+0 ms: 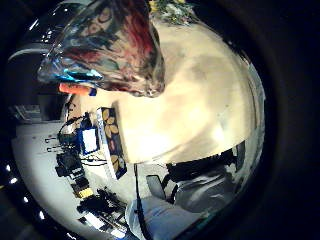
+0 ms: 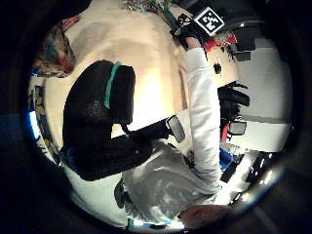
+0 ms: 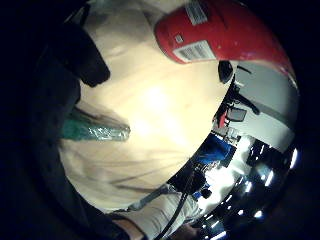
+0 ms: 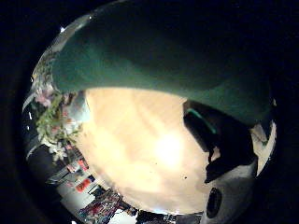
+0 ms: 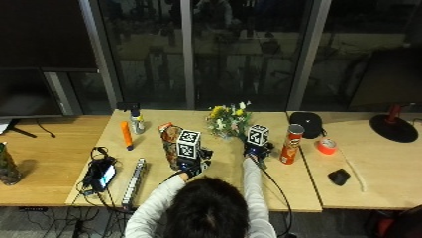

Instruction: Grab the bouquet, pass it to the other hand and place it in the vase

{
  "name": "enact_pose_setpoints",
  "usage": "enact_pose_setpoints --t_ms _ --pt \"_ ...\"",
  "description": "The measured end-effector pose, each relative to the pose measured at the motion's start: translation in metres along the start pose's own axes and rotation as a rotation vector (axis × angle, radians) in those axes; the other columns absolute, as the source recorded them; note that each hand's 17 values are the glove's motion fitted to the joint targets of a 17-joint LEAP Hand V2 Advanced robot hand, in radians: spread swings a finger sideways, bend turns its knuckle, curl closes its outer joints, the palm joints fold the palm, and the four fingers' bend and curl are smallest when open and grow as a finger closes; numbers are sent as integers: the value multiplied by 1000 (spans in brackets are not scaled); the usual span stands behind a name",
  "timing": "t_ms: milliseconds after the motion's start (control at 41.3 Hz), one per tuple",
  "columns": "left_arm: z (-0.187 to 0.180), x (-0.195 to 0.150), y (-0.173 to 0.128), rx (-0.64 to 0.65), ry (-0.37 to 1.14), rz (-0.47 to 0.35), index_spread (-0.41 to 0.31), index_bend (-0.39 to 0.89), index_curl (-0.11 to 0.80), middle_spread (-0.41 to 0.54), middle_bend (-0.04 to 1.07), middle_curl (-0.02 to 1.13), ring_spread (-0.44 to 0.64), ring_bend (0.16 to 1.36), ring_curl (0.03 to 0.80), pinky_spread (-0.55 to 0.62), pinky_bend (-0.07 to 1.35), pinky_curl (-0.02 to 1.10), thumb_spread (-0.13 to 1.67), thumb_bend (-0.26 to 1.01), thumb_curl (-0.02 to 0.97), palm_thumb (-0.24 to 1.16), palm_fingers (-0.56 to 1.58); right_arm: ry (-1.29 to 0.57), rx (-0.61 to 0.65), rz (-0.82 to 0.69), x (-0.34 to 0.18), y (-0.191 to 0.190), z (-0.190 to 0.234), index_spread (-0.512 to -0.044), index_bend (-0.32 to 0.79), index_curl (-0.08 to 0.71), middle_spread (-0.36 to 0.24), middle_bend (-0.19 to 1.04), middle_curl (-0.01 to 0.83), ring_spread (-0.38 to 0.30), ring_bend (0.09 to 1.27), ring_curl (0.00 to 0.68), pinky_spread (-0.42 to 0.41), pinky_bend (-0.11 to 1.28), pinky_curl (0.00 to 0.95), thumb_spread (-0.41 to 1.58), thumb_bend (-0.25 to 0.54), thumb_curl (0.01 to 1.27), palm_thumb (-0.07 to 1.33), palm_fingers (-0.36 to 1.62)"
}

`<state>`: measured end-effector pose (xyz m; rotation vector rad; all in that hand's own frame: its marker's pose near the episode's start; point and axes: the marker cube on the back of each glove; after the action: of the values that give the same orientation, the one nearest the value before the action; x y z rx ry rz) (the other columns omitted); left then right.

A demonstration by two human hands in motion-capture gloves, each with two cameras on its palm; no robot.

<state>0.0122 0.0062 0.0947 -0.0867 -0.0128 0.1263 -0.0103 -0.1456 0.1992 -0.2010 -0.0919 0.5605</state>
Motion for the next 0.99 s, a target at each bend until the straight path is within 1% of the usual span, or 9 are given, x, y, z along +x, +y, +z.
enact_pose_setpoints --t_ms 169,266,363,436,557,678,799,920,992 --pt "-2 1 3 -5 6 -5 -56 346 435 250 143 209 422 365 239 386 209 350 1301 -12 291 315 231 -34 -21 -46 -6 8 2 -218 228 255 -86 254 421 -154 674 394 -180 615 343 1126 29 331 704 1119" --pt "-6 -2 4 8 -2 -18 -56 344 435 250 142 208 422 362 240 386 212 354 1302 -12 292 315 233 -98 101 15 -1 3 1 -229 189 284 -124 368 470 -192 624 402 -260 643 365 1147 96 355 848 1287" --pt "-10 -6 1 4 1 -34 -56 344 436 250 143 208 428 359 241 385 212 357 1303 -12 292 315 232 -132 123 -52 4 7 8 -237 167 304 -160 425 500 -215 713 434 -292 674 387 1138 115 363 920 1402" --pt "-12 -11 -4 -12 3 -55 -56 344 437 250 143 208 430 357 243 385 212 359 1303 -12 292 315 232 -170 206 -5 13 4 9 -241 150 310 -169 520 538 -214 826 471 -274 695 406 1133 104 360 932 1488" --pt "-24 -18 -11 -44 70 -82 -53 342 437 250 142 207 432 353 244 381 215 360 1303 -12 293 315 234 -472 383 -9 19 -9 -5 -246 290 373 -171 653 587 -209 876 503 -258 691 431 1106 16 331 842 1521" --pt "-46 -21 -22 -8 165 -98 -48 337 436 245 152 209 427 350 244 374 222 363 1303 -12 293 315 253 -777 421 -245 9 12 -38 -241 375 426 -167 744 624 -199 922 532 -237 730 460 1108 28 350 906 1486" --pt "-78 -22 -31 44 289 -100 -42 334 437 240 164 217 420 350 246 361 206 360 1301 -9 295 323 277 -932 488 -332 6 36 -76 -235 409 465 -164 798 647 -192 975 557 -223 777 489 1074 39 394 973 1440" --pt "-117 -21 -39 93 509 -70 -36 322 436 232 173 230 411 337 245 354 194 358 1297 -6 301 343 301 -1174 365 -456 -4 94 -116 -229 417 492 -161 838 661 -189 1016 575 -214 810 513 1022 17 428 988 1401" --pt "-138 -19 -43 127 663 -42 -13 283 427 231 180 241 414 341 248 353 197 358 1271 -9 310 362 295 -1303 346 -535 -10 117 -136 -228 420 504 -160 856 669 -187 1043 586 -210 822 525 986 4 452 996 1386"
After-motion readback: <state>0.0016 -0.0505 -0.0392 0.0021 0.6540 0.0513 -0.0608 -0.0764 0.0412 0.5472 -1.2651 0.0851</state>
